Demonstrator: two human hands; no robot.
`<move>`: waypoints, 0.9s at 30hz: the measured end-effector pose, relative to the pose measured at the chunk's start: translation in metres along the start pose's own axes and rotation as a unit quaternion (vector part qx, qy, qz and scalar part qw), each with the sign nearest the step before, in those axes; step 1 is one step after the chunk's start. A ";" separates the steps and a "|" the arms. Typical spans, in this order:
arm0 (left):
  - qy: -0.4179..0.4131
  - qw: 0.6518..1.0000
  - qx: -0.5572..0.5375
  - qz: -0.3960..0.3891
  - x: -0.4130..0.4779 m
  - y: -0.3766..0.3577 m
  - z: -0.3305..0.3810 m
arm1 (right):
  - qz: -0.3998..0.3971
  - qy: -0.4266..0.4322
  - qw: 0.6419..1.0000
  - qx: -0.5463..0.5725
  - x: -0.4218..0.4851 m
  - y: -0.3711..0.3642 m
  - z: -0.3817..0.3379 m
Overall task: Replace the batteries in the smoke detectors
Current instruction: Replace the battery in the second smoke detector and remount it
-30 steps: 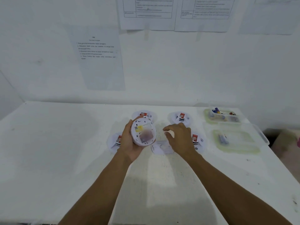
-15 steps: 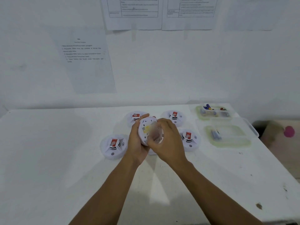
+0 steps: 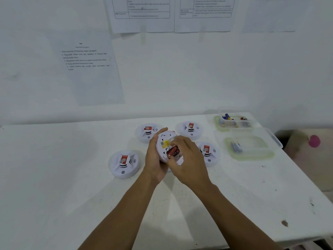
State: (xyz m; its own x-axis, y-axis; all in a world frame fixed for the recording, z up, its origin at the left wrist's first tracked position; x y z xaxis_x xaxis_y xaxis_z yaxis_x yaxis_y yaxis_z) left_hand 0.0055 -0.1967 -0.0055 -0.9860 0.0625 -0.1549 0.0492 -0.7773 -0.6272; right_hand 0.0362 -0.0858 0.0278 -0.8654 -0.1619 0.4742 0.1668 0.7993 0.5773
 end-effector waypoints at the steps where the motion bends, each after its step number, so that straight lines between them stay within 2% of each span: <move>1: 0.003 1.000 -0.009 -0.001 0.001 -0.003 -0.002 | -0.002 0.017 1.000 -0.001 -0.002 0.002 0.005; 7: 0.022 0.998 -0.046 -0.022 0.010 -0.032 -0.025 | 0.015 0.114 0.993 -0.018 0.000 0.037 0.036; 10: 0.009 0.999 -0.046 -0.022 0.016 -0.054 -0.040 | 0.031 0.085 0.995 0.043 0.010 0.080 0.054; 14: -0.025 0.999 -0.036 -0.031 0.027 -0.084 -0.058 | 0.034 0.058 0.997 0.025 0.033 0.145 0.101; 17: -0.039 0.997 -0.041 -0.049 0.034 -0.107 -0.072 | -0.012 -0.031 0.999 0.015 0.053 0.184 0.149; 21: -0.036 0.996 -0.062 -0.055 0.039 -0.133 -0.087 | -0.123 -0.132 0.981 -0.071 0.066 0.202 0.209; 24: -0.026 0.997 -0.067 -0.042 0.043 -0.141 -0.099 | -0.183 -0.157 0.964 -0.108 0.070 0.198 0.229; 27: -0.024 0.997 -0.054 -0.039 0.046 -0.144 -0.105 | -0.209 -0.168 0.956 -0.119 0.073 0.187 0.235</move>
State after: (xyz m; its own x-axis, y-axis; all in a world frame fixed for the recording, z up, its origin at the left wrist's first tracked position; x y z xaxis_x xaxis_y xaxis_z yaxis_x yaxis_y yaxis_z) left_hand -0.0304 -0.0158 -0.0025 -0.9937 0.0888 -0.0676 -0.0139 -0.6992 -0.7148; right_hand -0.1070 0.1883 0.0143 -0.9762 -0.2118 -0.0472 -0.1581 0.5454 0.8231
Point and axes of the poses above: each hand's wrist, its own x-axis towards the middle knuckle, its own y-axis out of the back of the hand, z = x × y, the point moved 4 cm from there along x, towards the middle knuckle, and after that the axes turned 6 degrees about x, right-handed, at the moved point
